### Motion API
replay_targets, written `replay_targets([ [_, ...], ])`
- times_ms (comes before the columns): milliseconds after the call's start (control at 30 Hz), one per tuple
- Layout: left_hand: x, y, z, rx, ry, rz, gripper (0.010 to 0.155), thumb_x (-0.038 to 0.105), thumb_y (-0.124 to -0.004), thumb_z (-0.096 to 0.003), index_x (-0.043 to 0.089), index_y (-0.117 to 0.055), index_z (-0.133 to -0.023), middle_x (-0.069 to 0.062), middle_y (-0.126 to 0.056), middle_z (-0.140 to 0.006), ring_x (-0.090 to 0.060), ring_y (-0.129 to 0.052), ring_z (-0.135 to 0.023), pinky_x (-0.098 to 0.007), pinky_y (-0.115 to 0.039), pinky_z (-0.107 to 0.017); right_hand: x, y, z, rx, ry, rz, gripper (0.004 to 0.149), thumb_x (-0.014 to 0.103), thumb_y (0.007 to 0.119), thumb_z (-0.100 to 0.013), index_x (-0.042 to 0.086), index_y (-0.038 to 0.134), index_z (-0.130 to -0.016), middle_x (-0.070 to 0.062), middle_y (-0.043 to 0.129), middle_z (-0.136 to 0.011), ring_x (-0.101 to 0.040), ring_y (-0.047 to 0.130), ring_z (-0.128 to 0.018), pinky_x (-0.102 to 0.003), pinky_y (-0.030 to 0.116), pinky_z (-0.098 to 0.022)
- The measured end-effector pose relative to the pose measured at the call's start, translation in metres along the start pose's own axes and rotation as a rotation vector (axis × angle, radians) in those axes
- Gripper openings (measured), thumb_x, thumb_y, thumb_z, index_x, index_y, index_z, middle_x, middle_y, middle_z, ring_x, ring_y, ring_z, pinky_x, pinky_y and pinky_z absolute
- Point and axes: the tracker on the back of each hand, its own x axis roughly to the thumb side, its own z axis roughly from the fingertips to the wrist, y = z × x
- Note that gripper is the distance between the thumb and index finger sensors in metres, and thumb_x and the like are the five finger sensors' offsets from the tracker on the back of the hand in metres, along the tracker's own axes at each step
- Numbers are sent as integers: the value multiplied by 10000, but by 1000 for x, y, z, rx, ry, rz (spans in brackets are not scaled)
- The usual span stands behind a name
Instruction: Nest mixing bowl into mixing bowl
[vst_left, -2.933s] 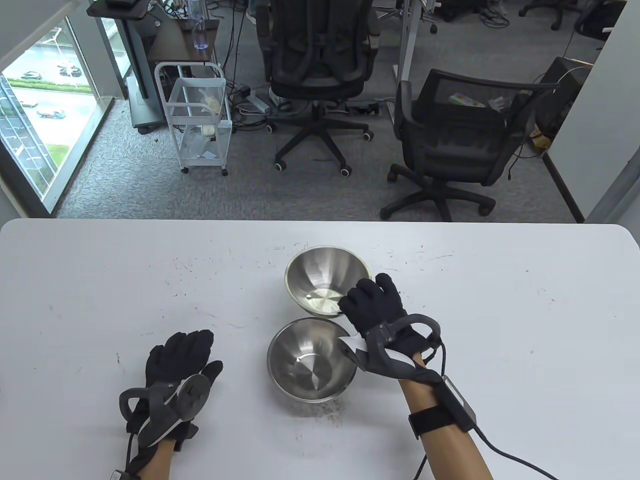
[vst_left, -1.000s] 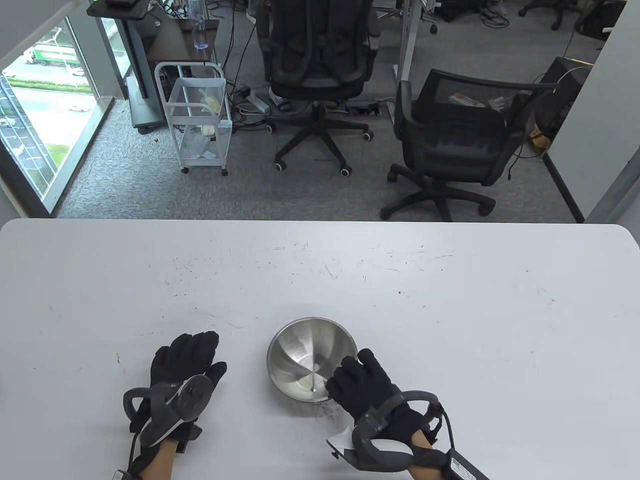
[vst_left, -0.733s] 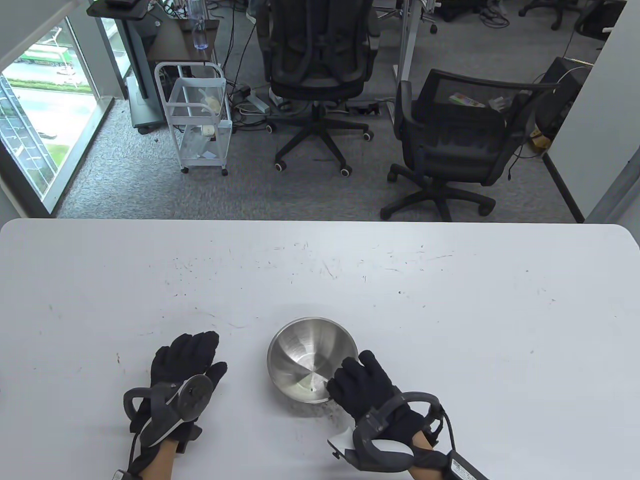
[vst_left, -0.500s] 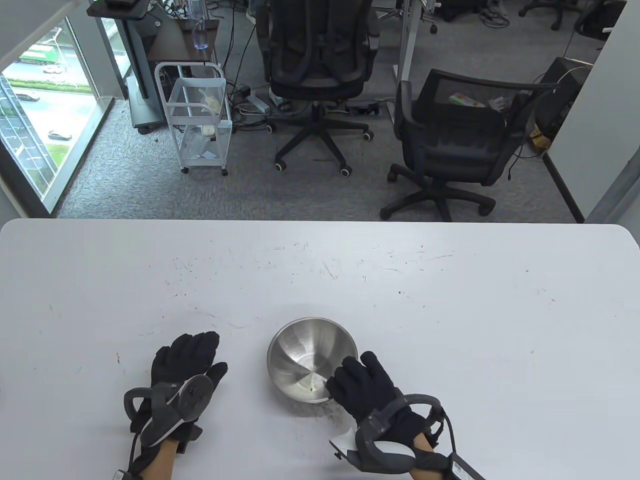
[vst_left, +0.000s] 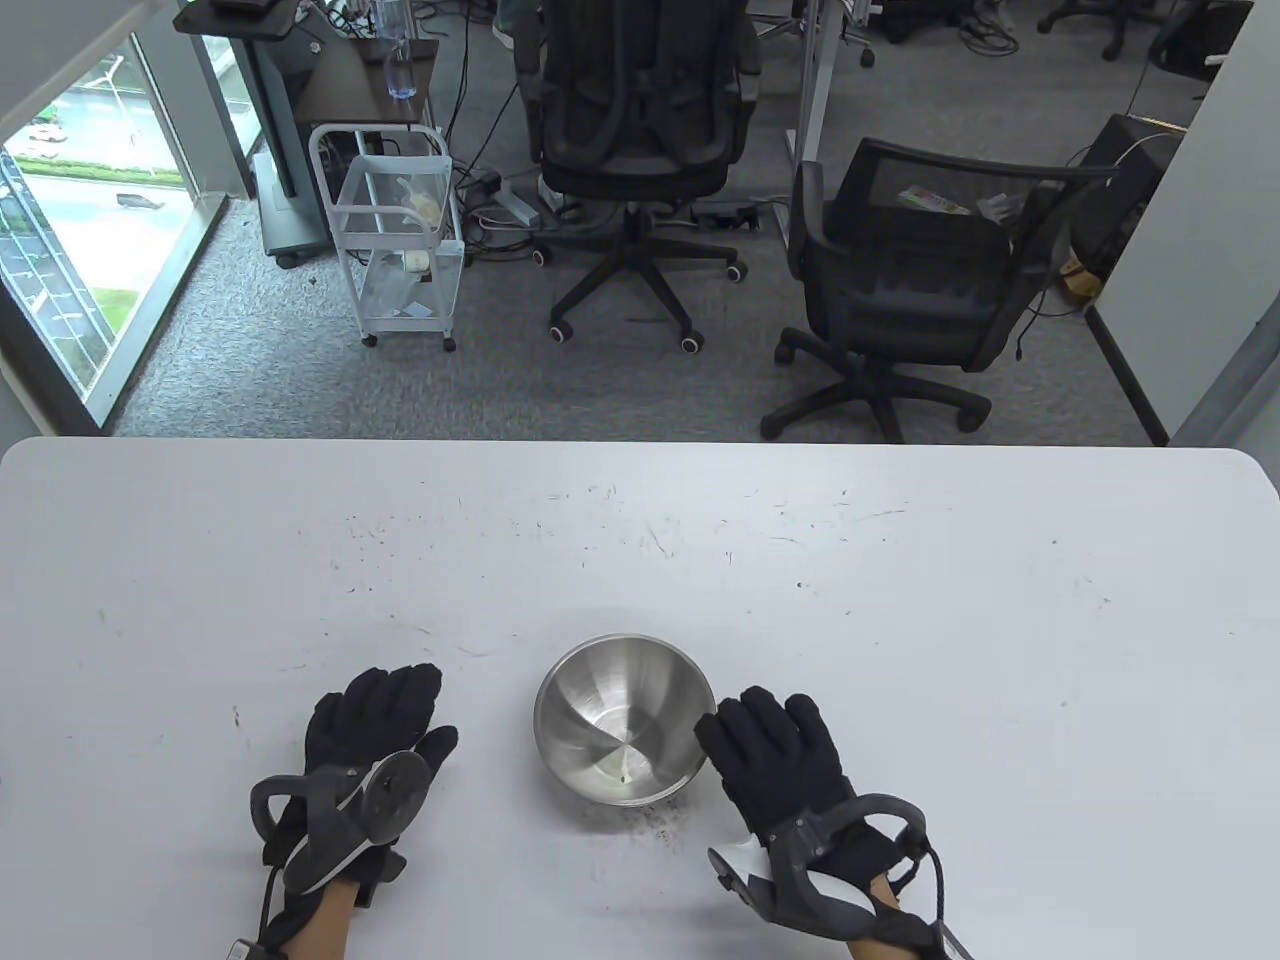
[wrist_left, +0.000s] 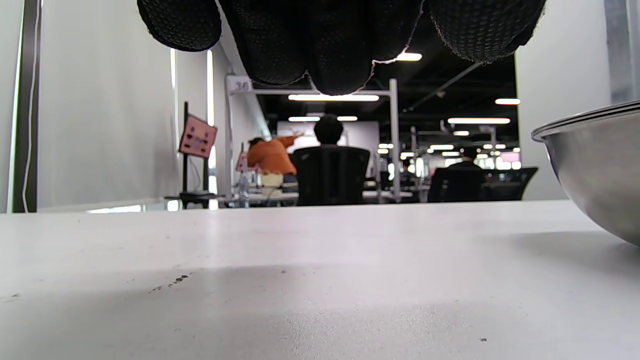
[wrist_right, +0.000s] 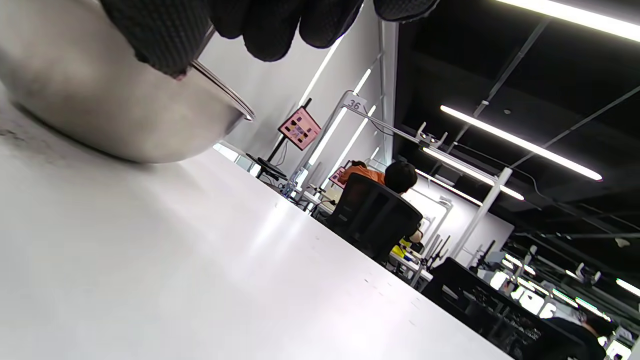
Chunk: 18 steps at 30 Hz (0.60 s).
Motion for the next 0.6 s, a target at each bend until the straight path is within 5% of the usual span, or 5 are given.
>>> replay_targets([
  [600,5,-1,1,0,-15,-23,693,602,-699,-486,353,-595,-1124,57,-788,-1125,-264,-742,-1072,-581,-635,-764,-46,22,15,46,238,-235,696,553,810,-422,315,625,-1049,35,731,-1092,-284,687,-1039,-575,574,-738],
])
